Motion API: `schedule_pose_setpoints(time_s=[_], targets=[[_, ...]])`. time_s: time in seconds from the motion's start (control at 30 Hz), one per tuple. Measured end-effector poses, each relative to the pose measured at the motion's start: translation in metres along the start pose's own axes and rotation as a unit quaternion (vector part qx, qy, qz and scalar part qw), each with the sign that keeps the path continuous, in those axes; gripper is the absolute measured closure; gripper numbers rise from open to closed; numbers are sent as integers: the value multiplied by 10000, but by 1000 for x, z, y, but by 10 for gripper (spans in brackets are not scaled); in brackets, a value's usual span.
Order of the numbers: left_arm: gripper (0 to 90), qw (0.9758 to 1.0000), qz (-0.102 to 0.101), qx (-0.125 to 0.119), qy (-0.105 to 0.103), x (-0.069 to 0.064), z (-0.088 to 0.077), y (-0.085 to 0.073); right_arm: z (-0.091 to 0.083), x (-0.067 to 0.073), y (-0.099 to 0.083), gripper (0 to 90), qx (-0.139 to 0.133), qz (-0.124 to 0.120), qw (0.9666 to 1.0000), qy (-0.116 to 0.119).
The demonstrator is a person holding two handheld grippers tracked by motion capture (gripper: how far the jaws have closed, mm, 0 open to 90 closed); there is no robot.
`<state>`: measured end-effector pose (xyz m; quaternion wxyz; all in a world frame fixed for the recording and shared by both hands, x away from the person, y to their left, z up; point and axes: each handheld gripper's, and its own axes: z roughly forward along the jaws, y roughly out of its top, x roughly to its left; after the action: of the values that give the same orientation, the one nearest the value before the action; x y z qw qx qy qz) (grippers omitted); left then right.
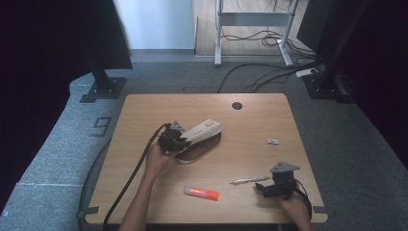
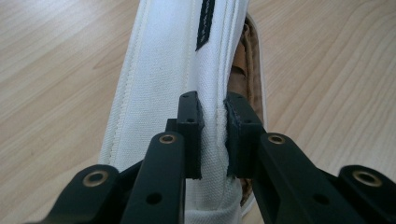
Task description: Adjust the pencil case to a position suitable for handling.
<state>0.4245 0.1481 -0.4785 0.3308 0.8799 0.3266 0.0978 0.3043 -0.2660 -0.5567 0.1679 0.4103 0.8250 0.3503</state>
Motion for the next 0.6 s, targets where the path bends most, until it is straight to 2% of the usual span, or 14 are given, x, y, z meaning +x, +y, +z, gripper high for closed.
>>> schedule_pose_setpoints(time_s=[0.33,0.6], targets=[[779,9997,-134,-14,-203,-3,-17,-11,0,0,0,0,0,0,10000,-1],[779,9994,-205,-54,-264,-6,-27,-22,0,0,0,0,-1,-1,10000,-1]])
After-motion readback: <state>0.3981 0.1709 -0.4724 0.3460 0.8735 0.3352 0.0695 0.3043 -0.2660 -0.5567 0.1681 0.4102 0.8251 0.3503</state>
